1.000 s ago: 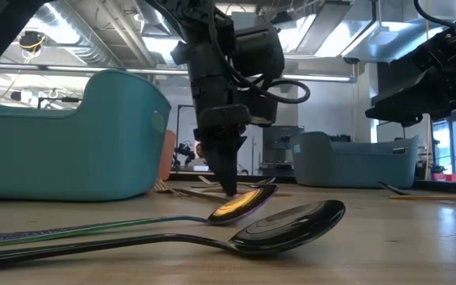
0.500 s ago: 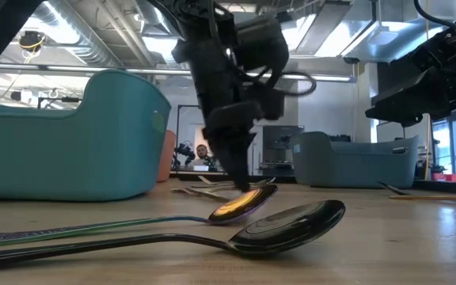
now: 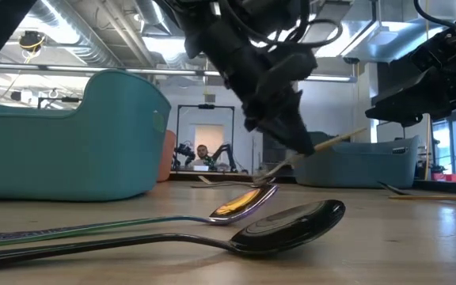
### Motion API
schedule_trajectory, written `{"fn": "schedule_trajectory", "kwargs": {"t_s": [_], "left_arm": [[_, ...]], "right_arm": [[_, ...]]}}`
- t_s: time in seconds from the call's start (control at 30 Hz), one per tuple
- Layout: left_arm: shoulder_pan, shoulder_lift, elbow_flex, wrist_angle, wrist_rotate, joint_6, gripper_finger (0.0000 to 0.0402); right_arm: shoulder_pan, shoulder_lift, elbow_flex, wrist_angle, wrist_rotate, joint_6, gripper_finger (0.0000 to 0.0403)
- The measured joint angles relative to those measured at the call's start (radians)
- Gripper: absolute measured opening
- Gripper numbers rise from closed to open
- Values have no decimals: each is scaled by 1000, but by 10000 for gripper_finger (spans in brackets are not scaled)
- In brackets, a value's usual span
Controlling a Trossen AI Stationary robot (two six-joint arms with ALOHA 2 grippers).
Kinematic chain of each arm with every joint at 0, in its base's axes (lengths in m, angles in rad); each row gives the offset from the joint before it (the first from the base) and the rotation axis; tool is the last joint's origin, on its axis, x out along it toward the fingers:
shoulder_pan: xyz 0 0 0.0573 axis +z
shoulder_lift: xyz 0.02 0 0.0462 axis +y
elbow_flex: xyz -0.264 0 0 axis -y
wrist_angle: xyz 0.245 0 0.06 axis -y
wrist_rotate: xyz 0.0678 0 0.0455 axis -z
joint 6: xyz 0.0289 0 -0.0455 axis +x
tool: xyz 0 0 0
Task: Sort silverware by color (type)
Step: Put the middle left yellow fork into the orange bin
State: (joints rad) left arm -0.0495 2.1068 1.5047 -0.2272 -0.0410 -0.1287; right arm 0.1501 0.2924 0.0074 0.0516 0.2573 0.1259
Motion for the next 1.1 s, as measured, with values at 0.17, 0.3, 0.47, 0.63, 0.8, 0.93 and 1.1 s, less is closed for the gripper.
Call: {"fn": "schedule_trajectory", "kwargs": {"t_s": [0.17, 0.3, 0.47, 0.63, 0.8, 0.93, 1.1], "left_arm": [[-12, -2, -20, 112, -57, -20, 20], [-17, -4, -109, 274, -68, -64, 20], [-18, -4, -216, 451, -104, -82, 20], [-26, -4, -311, 679, -146, -104, 20], [-26, -4, -326, 762, -147, -102, 20], [-27, -14, -324, 821, -110, -58, 20], [-25, -115, -307, 711, -103, 59, 20]], "right_arm": [[0, 0, 0, -1, -7, 0, 188], [0, 0, 0, -1, -7, 0, 188], [0, 0, 0, -1, -7, 0, 188], [0, 0, 0, -1, -8, 2, 188], [0, 0, 0, -1, -8, 4, 188], [0, 0, 0, -1, -7, 4, 188], [0, 0, 0, 0, -6, 4, 188]]}}
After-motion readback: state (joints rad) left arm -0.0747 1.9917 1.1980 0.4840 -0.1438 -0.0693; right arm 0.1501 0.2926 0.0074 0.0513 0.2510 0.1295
